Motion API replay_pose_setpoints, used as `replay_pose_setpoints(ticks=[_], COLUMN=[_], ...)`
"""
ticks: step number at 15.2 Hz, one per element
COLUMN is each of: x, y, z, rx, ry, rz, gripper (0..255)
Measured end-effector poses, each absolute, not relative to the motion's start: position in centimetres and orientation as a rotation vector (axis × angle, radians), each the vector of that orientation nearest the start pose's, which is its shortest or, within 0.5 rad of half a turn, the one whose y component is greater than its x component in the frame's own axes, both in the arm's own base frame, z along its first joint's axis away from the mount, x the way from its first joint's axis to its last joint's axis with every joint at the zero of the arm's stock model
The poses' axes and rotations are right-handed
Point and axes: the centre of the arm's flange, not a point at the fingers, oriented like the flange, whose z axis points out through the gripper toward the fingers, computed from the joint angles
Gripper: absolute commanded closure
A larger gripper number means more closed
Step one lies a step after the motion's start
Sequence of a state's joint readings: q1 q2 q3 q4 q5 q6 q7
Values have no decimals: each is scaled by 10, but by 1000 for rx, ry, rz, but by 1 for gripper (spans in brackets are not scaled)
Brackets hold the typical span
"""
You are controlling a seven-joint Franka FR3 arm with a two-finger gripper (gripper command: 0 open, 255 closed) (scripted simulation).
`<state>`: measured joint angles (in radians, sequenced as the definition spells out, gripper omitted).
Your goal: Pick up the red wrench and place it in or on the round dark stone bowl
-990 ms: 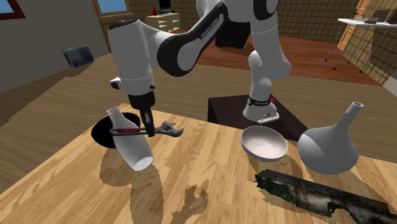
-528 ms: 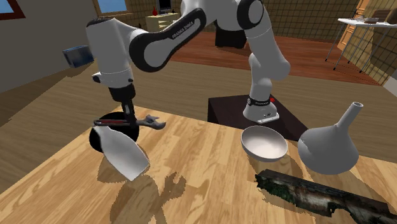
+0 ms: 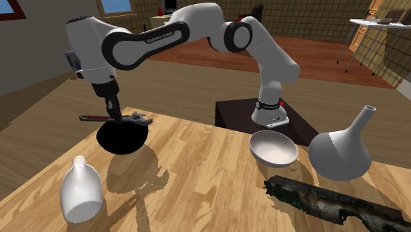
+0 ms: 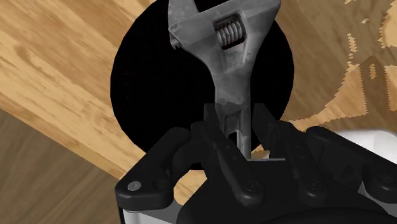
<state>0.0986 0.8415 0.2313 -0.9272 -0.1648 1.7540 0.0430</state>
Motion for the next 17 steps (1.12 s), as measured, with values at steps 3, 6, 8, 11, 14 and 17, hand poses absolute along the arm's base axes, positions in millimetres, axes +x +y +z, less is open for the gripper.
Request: replay_pose_setpoints(ticks=[3,6,8,11,14,17], x=[766,768,768,767,767,768], y=[156,153,154,154,155,156], z=[382,368,358,342,324,321], rx=[-3109,-3109,-3109,-3109,-3109,-3107], ry=[-377,-377,-378,-377,-377,-379], rz=[2,2,1,1,2,-7], gripper=[255,255,255,255,255,255])
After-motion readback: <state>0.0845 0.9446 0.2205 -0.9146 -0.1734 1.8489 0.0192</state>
